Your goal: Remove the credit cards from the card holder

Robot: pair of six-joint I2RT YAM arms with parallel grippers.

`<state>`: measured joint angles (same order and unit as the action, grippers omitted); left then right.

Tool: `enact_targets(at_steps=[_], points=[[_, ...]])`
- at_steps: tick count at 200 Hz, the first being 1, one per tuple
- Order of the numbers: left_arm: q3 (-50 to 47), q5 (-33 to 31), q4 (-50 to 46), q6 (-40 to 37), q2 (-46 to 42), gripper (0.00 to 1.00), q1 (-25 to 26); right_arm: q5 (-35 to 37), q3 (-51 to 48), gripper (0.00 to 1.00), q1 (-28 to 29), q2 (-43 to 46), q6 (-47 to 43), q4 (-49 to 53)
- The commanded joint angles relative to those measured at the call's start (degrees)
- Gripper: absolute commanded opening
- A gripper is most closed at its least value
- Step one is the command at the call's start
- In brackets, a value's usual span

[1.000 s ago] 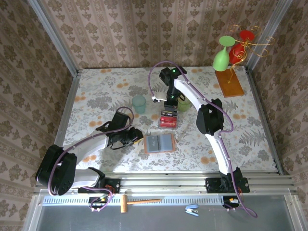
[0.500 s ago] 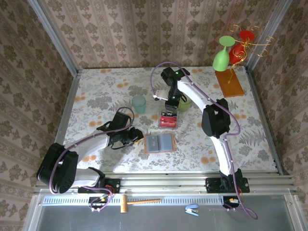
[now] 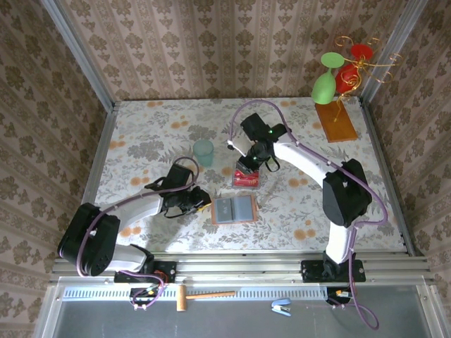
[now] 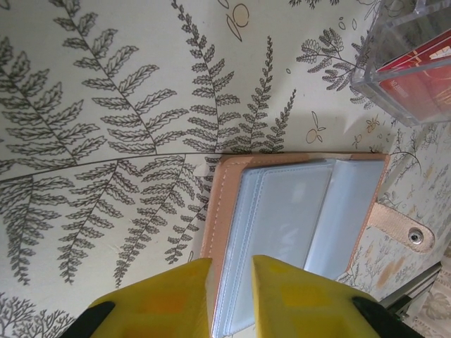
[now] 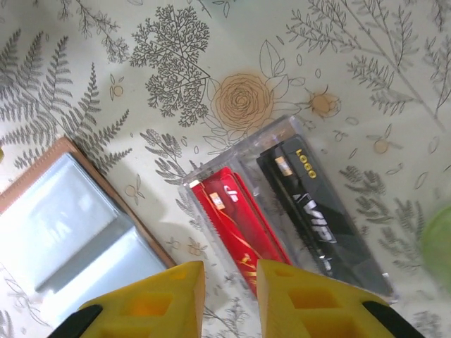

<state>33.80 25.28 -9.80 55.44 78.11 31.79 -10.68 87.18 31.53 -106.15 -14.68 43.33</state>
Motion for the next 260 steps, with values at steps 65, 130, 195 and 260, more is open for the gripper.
enact_targets(at_steps=[65, 130, 195, 260], points=[[1.1, 0.4, 2.9, 0.4, 3.6, 0.12, 3.4, -1.2, -15.8, 0.21, 6.7, 9.6, 33.0, -15.0], [-0.6, -0.4, 2.6, 0.0, 3.5, 0.04, 4.3, -5.6, -20.9, 0.16, 7.8, 10.6, 48.3, -16.0], [-2.7, 0.0, 4.4, 1.0, 4.4, 0.04, 4.8, -11.2, -26.7, 0.16, 8.4, 10.5, 55.1, -21.9], [-3.0, 0.3, 4.6, 1.2, 5.1, 0.04, 4.8, -13.8, -26.6, 0.21, 9.1, 7.4, 58.3, -24.5]])
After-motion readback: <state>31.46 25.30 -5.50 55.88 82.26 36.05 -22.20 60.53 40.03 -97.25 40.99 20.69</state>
